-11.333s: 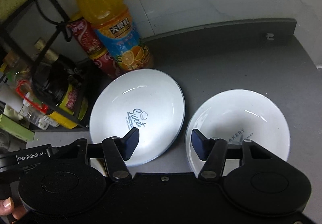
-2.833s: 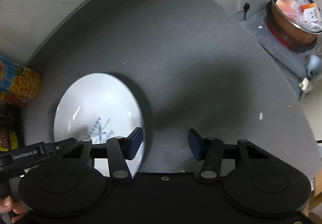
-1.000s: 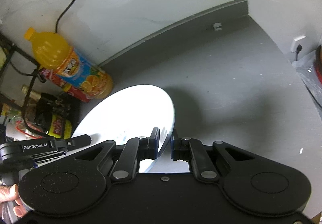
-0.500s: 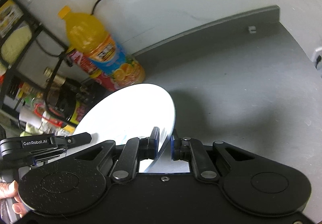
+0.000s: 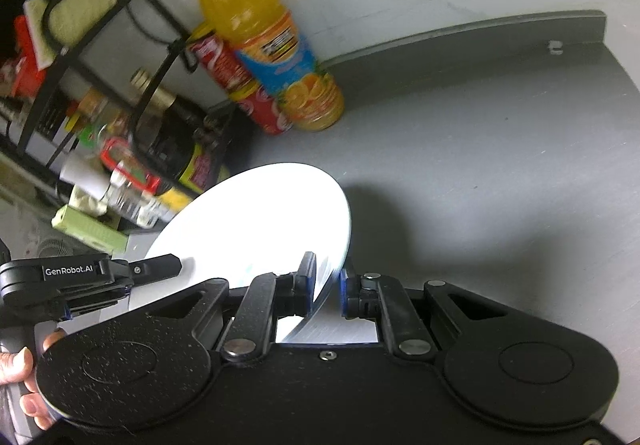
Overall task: Organize plates and bowls
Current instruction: 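Lift the 'Bakery' plate with both grippers and carry it over the plate stack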
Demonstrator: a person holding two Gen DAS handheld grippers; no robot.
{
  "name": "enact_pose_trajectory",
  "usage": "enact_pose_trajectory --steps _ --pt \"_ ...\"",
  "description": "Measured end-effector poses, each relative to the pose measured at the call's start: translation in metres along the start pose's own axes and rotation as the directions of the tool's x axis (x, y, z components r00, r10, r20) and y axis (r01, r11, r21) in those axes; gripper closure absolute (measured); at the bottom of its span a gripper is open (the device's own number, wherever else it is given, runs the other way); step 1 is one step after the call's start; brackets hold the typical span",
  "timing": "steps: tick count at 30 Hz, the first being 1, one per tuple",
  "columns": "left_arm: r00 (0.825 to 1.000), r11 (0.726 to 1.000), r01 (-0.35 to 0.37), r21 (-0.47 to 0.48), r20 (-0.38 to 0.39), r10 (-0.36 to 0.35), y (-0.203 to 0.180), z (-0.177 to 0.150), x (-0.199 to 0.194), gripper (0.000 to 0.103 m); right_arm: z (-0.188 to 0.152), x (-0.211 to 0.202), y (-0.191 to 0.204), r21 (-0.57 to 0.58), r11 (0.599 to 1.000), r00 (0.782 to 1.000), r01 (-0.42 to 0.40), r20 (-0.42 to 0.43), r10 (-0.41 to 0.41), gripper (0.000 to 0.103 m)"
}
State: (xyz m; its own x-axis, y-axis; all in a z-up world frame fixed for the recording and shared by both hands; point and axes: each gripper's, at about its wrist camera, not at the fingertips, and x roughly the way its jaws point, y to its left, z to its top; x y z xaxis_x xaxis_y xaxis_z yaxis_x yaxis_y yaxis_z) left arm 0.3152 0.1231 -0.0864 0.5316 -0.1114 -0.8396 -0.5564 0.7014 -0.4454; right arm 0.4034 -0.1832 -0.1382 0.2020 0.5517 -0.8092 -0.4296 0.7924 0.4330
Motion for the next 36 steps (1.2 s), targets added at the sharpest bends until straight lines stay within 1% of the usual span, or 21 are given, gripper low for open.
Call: enact_pose_trajectory --steps 12,17,22,28,36 --pt "0.998 0.992 -0.056 -0.109 0.032 0.060 0.061 -0.035 -0.025 0.093 -0.029 0.027 0.042 -0.102 0.993 0.996 -0.054 -0.075 0.046 0.091" --pt "0.995 0.988 -0.087 -0.129 0.041 0.093 0.079 -0.044 -0.035 0.093 -0.040 0.037 0.056 -0.124 0.989 0.993 -0.081 -0.098 0.069 0.091" --pt "0.993 0.983 -0.104 -0.148 0.031 0.110 0.094 -0.051 -0.037 0.093 -0.049 0.047 0.063 -0.123 0.988 0.990 -0.096 -0.115 0.082 0.091" --pt "0.992 0.979 -0.127 -0.160 0.001 0.129 0.108 -0.060 -0.027 0.093 -0.056 0.058 0.069 -0.137 0.987 0.990 -0.083 -0.128 0.065 0.091" --pt "0.991 0.977 -0.135 -0.166 -0.034 0.131 0.125 -0.070 -0.018 0.093 -0.062 0.068 0.079 -0.173 0.983 0.990 -0.059 -0.133 0.036 0.091"
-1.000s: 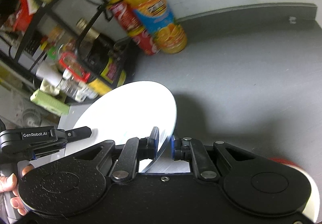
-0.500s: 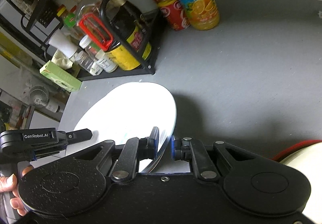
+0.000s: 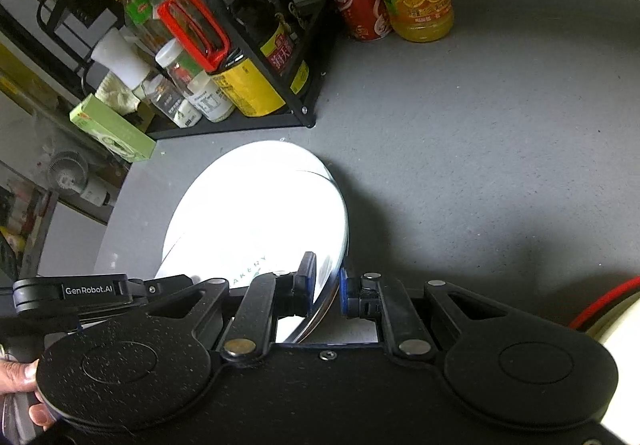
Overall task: Organize plates and bowls
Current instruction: 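Lift the 'Bakery' plate with both grippers and carry it over the plate stack, then lower the 'Bakery' plate onto the plate stack and open both grippers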
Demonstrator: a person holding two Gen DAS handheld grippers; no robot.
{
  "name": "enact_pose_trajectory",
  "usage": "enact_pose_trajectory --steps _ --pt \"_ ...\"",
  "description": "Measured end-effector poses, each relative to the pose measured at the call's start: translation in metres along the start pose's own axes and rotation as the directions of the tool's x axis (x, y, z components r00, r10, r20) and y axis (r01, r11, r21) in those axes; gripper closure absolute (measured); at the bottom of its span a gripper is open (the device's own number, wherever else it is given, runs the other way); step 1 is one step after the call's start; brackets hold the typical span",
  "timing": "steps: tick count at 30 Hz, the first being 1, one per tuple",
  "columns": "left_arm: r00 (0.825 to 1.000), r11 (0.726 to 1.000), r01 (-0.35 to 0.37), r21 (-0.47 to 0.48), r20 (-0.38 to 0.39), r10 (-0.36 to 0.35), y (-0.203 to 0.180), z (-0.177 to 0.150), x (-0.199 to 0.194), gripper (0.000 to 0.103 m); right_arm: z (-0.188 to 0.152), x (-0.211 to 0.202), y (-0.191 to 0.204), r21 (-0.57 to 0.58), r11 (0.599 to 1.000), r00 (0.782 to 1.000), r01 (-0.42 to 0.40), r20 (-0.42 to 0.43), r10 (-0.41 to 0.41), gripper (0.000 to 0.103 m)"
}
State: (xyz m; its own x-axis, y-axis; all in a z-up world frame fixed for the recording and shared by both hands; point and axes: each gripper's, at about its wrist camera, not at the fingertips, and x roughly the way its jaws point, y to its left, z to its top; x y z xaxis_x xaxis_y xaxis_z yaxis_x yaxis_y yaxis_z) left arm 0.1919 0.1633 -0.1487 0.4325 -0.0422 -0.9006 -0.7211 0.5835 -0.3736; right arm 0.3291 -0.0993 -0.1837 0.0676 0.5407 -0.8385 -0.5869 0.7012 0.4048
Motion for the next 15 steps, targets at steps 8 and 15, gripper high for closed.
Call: enact_pose_trajectory --steps 8,15 --pt "1.000 1.000 -0.017 0.010 -0.025 0.017 0.004 0.004 0.012 0.092 -0.005 0.015 0.010 -0.024 0.998 0.998 0.063 -0.018 -0.063 0.092" --pt "0.999 0.999 -0.011 0.042 -0.031 0.012 0.007 0.012 0.021 0.092 -0.005 0.025 0.020 -0.061 0.990 0.991 0.129 -0.024 -0.131 0.092"
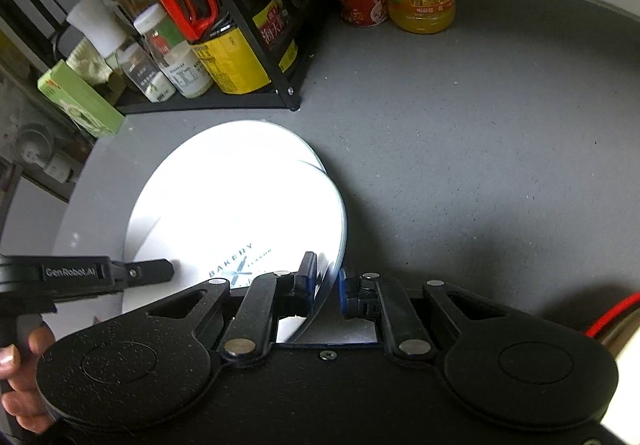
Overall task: Organize plates and bowls
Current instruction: 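Lower the 'Bakery' plate onto the plate stack and open both grippers, then move both grippers toward the red bowl holding the cream bowls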
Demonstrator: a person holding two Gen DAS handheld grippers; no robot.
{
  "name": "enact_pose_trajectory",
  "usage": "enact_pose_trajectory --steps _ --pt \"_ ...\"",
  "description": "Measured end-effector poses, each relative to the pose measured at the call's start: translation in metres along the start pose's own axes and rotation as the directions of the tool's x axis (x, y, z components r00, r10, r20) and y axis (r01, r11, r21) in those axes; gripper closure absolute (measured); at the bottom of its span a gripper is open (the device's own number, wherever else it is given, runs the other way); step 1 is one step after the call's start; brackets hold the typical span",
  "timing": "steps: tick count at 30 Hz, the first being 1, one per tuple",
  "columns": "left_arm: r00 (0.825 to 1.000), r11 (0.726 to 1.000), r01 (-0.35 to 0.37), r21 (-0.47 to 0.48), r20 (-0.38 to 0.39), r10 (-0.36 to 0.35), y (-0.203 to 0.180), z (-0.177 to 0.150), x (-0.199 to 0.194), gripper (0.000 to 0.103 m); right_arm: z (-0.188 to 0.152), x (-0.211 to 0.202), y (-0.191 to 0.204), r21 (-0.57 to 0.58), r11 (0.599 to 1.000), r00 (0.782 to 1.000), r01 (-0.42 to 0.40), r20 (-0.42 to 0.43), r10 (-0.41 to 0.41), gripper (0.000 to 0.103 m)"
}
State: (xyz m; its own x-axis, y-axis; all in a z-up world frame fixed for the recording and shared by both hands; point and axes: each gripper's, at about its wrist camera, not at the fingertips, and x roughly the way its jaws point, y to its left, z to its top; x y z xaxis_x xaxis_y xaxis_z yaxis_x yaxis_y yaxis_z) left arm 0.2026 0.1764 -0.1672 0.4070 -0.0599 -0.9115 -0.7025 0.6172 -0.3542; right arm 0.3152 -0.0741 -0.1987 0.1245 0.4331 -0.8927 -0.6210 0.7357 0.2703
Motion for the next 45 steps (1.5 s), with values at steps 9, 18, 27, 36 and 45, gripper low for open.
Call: enact_pose_trajectory --steps 9,18,27,36,45 --pt "0.997 0.997 -0.067 0.040 0.042 0.066 0.005 0.013 0.001 0.093 0.008 0.016 0.004 0.022 1.000 0.999 0.022 -0.032 -0.022 0.090" --pt "0.996 0.995 -0.085 0.053 0.035 0.083 0.008 0.027 -0.002 0.095 0.013 0.031 0.013 0.008 0.999 0.996 0.052 -0.076 -0.052 0.074" --pt "0.989 0.982 -0.147 0.120 0.029 0.145 -0.011 0.030 -0.007 0.090 0.012 0.006 0.020 0.012 0.999 0.999 0.032 -0.029 -0.031 0.043" --pt "0.987 0.975 -0.143 0.168 0.093 0.129 -0.039 0.019 -0.040 0.051 0.003 -0.041 0.019 0.039 0.999 0.998 0.016 0.065 -0.018 0.022" --pt "0.989 0.966 -0.120 0.229 0.118 0.095 -0.073 -0.011 -0.064 0.043 -0.027 -0.092 0.001 0.099 0.995 0.989 0.016 0.142 -0.030 0.006"
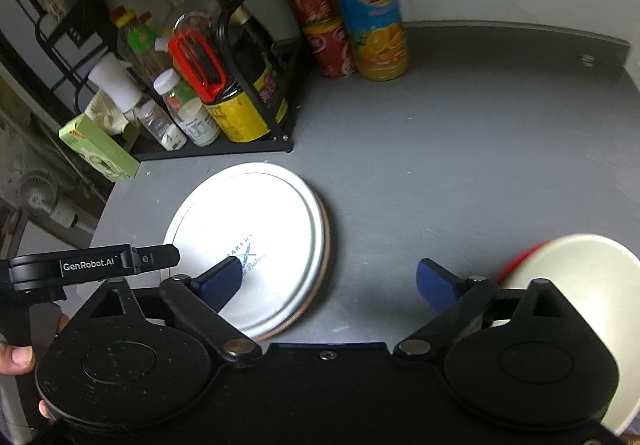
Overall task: Organize plates and bowls
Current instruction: 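Move both grippers toward the red bowl holding the cream bowls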
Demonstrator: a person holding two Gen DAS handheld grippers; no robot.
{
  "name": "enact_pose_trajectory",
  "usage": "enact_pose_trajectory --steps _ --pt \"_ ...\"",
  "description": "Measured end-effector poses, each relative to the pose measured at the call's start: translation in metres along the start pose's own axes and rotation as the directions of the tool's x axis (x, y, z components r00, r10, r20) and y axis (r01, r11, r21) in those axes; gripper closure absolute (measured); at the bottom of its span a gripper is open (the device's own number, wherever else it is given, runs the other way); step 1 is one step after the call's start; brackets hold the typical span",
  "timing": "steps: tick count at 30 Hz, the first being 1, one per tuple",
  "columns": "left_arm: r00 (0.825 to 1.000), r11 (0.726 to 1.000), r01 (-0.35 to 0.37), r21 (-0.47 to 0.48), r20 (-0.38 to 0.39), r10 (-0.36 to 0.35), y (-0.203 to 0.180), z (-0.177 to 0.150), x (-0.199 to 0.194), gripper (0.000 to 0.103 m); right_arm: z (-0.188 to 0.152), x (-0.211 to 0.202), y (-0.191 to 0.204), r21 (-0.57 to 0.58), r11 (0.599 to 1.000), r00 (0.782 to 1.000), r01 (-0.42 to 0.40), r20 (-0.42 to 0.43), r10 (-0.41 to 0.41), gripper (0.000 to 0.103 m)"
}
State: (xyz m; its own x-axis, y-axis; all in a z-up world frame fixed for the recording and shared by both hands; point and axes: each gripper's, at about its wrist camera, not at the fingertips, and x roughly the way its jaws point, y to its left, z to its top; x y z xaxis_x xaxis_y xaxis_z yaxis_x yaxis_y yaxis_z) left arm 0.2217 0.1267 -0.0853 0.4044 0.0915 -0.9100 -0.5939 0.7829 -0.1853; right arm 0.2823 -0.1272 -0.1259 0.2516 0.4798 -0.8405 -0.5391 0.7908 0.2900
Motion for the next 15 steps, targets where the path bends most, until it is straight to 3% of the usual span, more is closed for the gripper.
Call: enact_pose_trajectory --steps 9,15 --pt "0.999 0.996 0.041 0.081 0.026 -0.043 -0.044 -0.027 -0.032 0.016 -0.028 -0.049 -0.021 0.025 0.998 0.995 0.063 0.075 -0.064 0.000" --pt "0.996 0.988 0.079 0.131 0.020 -0.083 -0.071 -0.039 -0.041 0.013 -0.047 -0.077 -0.041 0.074 0.992 0.986 0.102 0.126 -0.111 0.000"
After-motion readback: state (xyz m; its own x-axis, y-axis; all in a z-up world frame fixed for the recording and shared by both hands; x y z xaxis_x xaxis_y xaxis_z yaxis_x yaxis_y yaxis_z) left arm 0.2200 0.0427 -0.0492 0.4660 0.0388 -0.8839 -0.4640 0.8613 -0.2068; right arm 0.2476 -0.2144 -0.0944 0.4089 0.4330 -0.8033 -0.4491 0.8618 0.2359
